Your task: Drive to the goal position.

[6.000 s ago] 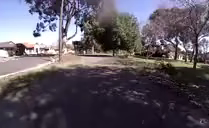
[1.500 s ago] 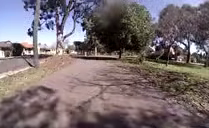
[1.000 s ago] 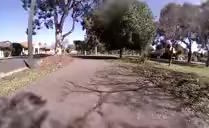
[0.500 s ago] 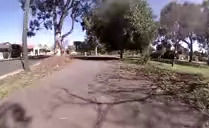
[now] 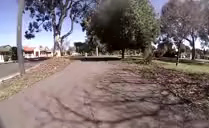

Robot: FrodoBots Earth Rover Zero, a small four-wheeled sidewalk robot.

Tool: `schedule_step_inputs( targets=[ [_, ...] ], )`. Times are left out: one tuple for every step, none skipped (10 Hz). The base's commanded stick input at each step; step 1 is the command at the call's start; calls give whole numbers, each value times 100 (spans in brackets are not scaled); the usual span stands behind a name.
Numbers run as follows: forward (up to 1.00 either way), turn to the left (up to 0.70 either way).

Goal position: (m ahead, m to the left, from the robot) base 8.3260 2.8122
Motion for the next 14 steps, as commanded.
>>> schedule_step_inputs(
  targets=[
    [70,13],
    [70,21],
    [70,6],
    [70,3],
    [70,1],
    [70,0],
    [70,0],
    [70,0],
    [70,0],
    [70,0],
    [70,0],
    [70,0],
    [70,0],
    [70,0]
  ],
)
